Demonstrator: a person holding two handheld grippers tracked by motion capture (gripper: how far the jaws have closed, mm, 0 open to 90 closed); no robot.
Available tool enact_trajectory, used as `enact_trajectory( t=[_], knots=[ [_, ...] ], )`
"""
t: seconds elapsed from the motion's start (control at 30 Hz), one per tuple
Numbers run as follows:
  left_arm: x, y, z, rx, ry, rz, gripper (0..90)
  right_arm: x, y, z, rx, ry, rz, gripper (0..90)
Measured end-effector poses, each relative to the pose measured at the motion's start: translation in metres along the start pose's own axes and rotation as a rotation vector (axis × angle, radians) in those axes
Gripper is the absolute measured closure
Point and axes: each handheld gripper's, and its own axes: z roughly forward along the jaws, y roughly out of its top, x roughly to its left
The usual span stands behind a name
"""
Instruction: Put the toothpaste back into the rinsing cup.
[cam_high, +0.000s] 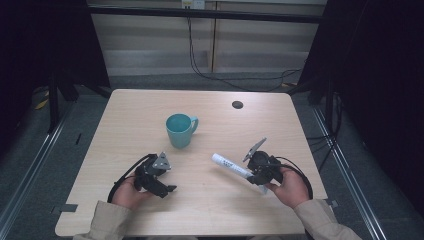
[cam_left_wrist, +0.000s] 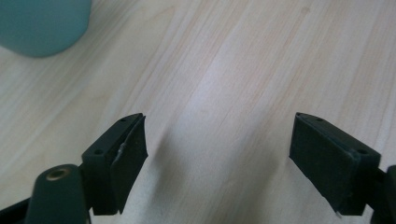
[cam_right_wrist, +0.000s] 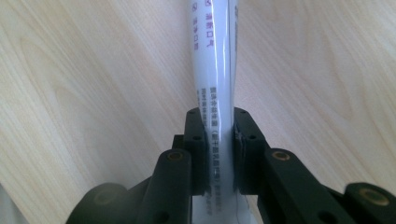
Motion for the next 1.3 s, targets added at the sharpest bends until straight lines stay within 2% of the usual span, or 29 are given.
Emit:
enact_trajectory(
  t=[0.07,0.17,0.2,0.27,0.53,0.57,0.83,0.93,0.97,1.0,1.07,1.3],
  knots=[
    [-0.001,0.003,-0.001,-0.002,-0.010,0.008,20.4,0.001,0.000,0.001,0.002,-0.004,-0.017,78.5],
    [-0.003,0.018,-0.003,0.018,-0.028,0.063,20.5,0.003,0.002,0.003,0.002,0.000,-0.043,78.5],
    [-0.003,0.018,-0.003,0.018,-0.028,0.063,21.0,0.004,0.002,0.003,0.008,0.002,-0.039,78.5],
    [-0.003,0.029,-0.004,0.049,-0.043,0.107,22.4,0.004,0.003,0.003,0.009,0.003,-0.058,78.5],
    [-0.005,0.053,-0.009,0.047,-0.082,0.166,26.2,0.010,0.005,0.002,-0.003,0.023,-0.123,78.5],
    [-0.005,0.059,-0.010,0.049,-0.089,0.180,26.4,0.012,0.006,0.002,0.000,0.029,-0.143,78.5],
    [-0.008,0.081,-0.004,0.058,-0.136,0.217,30.4,0.019,0.008,0.005,-0.002,0.049,-0.196,78.5],
    [-0.009,0.086,-0.002,0.062,-0.153,0.232,32.9,0.021,0.009,0.005,-0.021,0.053,-0.221,78.5],
    [-0.009,0.088,-0.002,0.069,-0.159,0.248,33.1,0.020,0.009,0.004,-0.024,0.056,-0.228,78.5],
    [-0.011,0.088,-0.001,0.053,-0.162,0.236,33.4,0.021,0.009,0.004,-0.026,0.058,-0.234,78.5],
    [-0.012,0.090,-0.001,0.045,-0.170,0.239,34.9,0.022,0.010,0.004,-0.013,0.064,-0.238,78.5],
    [-0.013,0.091,0.002,0.054,-0.183,0.247,36.7,0.025,0.012,0.005,-0.016,0.075,-0.272,78.5]
  ],
)
